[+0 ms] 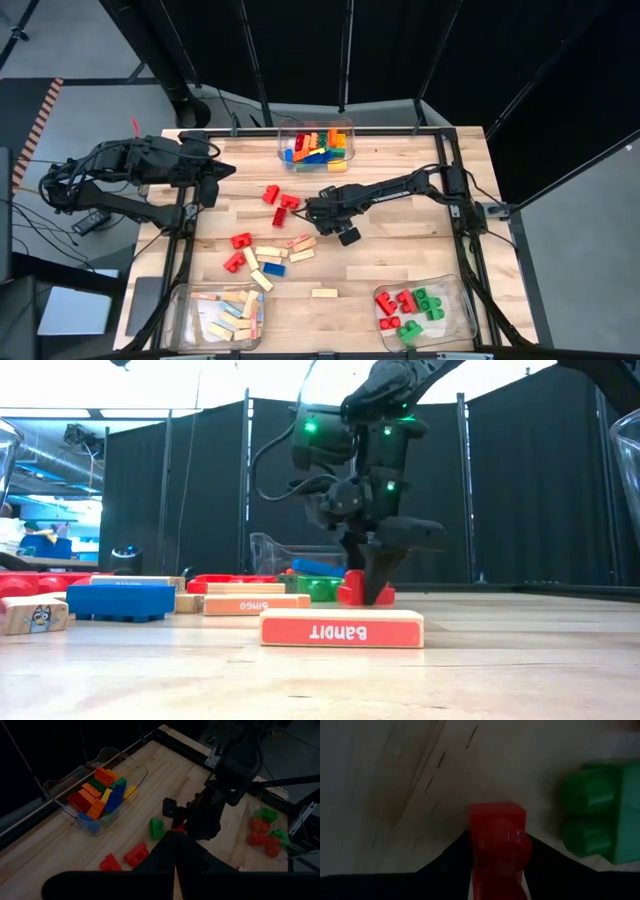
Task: Sort blocks by size
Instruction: Put the 2-stud red game piece into the bottom right transparent bin
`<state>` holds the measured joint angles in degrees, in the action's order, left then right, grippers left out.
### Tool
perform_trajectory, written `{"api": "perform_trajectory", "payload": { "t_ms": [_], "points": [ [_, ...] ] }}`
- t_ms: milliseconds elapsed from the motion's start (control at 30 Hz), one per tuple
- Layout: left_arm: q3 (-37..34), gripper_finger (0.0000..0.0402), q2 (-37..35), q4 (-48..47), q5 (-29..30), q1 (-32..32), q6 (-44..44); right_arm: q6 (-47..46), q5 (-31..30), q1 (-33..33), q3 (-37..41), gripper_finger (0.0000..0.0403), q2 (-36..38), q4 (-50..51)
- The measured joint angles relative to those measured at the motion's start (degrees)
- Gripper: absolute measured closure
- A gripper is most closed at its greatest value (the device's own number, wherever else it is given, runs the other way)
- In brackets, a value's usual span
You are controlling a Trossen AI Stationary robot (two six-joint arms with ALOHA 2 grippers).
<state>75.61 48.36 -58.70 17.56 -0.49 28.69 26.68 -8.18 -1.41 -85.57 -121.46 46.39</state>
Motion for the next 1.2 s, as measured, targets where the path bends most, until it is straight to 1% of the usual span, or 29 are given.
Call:
{"api": "perform_trajectory", "payload": {
  "t_ms": [133,233,333,433,567,767,867,967,1100,1200],
  "points": [
    [0.0,0.0388,0.0,0.0,0.0,0.0,0.0,-4.3,0.1,1.3,-0.6,0.0256,1.9,4.4],
    [0.0,0.0388,0.0,0.0,0.0,0.0,0.0,-9.2,0.3,2.6,-3.2,0.0256,5.9,5.6],
    [0.0,0.0388,0.0,0.0,0.0,0.0,0.0,-16.7,0.6,4.5,-5.6,0.0256,10.6,9.3],
    [0.0,0.0388,0.0,0.0,0.0,0.0,-0.1,-26.8,3.7,7.6,-6.7,0.0256,15.7,11.8],
    [0.0,0.0388,0.0,0.0,0.0,0.0,-0.3,-43.2,10.6,14.7,-7.1,0.0256,24.3,16.6],
    [0.0,0.0388,0.0,0.0,0.0,0.0,-1.4,-69.0,9.3,30.6,-7.0,0.0256,31.1,21.7],
    [0.0,0.0388,0.0,0.0,0.0,0.0,-1.4,-79.3,9.4,38.1,-7.0,0.0256,30.7,23.0],
    [0.0,0.0388,0.0,0.0,0.0,0.0,-1.5,-85.2,9.4,43.9,-7.0,0.0256,28.6,24.1],
    [0.0,0.0388,0.0,0.0,0.0,0.0,-1.5,-86.7,9.8,48.7,-7.0,0.0256,23.8,25.0],
    [0.0,0.0388,0.0,0.0,0.0,0.0,-1.5,-86.8,9.8,49.5,-6.9,0.0256,20.0,25.5]
  ]
}}
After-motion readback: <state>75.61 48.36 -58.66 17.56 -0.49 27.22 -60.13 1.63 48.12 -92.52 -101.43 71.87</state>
